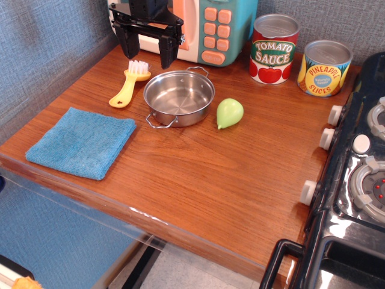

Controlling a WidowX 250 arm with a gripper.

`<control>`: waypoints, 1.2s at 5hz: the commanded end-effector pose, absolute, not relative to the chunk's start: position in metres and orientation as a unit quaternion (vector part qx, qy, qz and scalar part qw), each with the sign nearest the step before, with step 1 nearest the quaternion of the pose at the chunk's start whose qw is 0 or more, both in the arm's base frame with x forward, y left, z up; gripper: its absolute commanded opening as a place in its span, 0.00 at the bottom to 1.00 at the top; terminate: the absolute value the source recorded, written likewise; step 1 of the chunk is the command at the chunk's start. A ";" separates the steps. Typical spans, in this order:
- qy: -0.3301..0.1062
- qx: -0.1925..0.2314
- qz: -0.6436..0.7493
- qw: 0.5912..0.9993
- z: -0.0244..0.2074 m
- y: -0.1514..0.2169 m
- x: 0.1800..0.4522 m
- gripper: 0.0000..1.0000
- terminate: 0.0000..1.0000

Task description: PLACE THE BLUE CLOTH AT THE RIGHT SIDE CORNER OF THE TABLE

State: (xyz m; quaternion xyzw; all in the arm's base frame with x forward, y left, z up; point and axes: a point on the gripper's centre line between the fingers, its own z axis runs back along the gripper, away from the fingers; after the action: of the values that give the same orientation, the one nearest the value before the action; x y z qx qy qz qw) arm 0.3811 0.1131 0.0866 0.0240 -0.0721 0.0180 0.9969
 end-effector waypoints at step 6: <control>-0.013 0.033 0.020 0.999 0.042 0.160 0.274 1.00 0.00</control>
State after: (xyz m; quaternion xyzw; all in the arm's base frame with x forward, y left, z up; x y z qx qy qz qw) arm 0.2733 0.1536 0.0275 0.0217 0.0038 0.0164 0.9996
